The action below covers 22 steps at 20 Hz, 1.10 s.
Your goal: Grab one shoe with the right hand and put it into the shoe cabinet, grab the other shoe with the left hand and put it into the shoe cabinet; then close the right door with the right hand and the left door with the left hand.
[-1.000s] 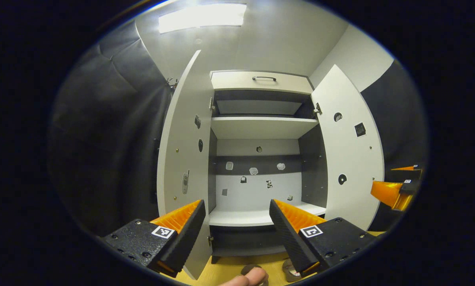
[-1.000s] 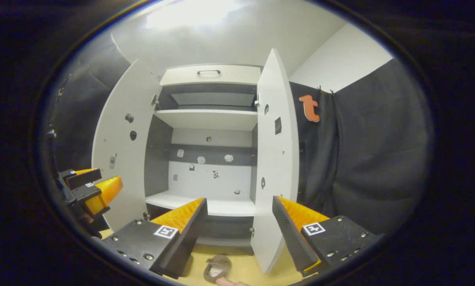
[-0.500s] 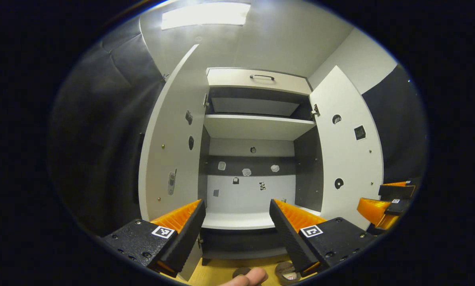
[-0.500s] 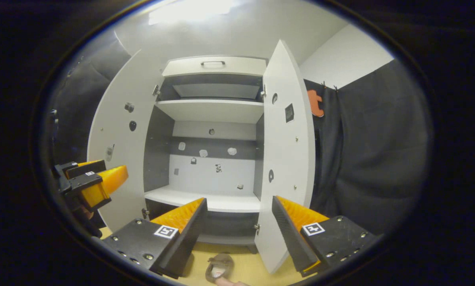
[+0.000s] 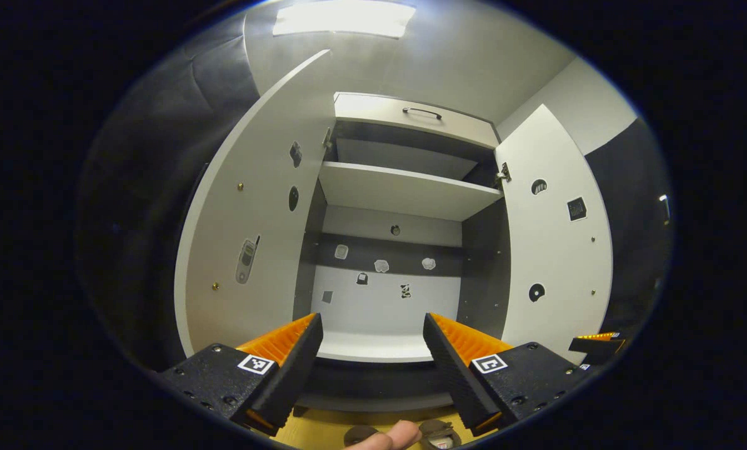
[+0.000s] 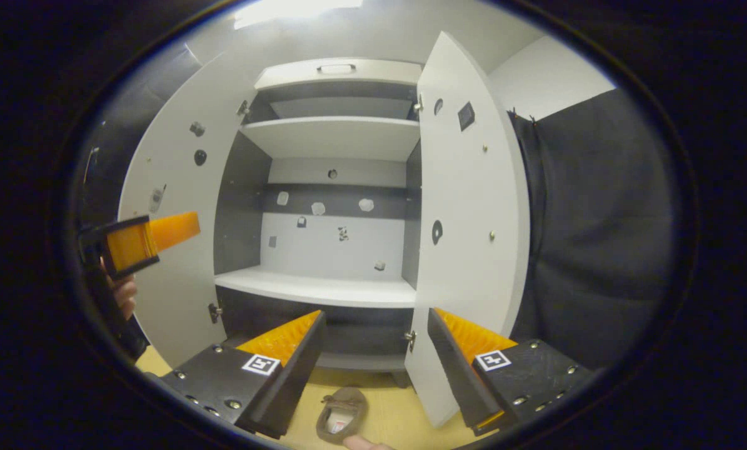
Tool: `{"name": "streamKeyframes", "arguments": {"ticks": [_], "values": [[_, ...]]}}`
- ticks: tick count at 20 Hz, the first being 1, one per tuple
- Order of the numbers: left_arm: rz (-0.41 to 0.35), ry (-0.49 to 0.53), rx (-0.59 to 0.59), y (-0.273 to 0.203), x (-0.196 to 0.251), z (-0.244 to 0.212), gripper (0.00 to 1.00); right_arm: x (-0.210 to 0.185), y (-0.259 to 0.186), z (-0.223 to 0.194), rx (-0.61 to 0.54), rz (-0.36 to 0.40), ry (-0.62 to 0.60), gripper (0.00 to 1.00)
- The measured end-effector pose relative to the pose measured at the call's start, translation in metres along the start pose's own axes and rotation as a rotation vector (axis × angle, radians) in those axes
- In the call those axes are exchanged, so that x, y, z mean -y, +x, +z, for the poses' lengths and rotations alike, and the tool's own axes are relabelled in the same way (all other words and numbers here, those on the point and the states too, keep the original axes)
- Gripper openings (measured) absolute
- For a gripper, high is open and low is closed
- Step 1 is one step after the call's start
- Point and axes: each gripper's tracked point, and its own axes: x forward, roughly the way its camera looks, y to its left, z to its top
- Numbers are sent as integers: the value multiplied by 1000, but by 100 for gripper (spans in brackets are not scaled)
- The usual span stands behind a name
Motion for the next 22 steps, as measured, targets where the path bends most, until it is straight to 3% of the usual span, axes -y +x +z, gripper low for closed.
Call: {"name": "streamKeyframes", "arguments": {"ticks": [3, 7, 11, 15, 22], "values": [[-26, 30, -14, 10, 4, -10, 93, -15, 17, -59, -85, 4, -25, 98], [7, 30, -34, 24, -8, -19, 96, -61, 30, -158, -279, 97, -29, 98], [4, 27, -62, 39, -12, -30, 96, -84, 30, -234, -436, 103, -42, 98], [29, 20, -100, 53, -27, -43, 96, -98, 31, -277, -521, 111, -62, 98], [23, 63, -162, 66, -38, -63, 96, -115, 48, -310, -634, 88, 63, 91]]}}
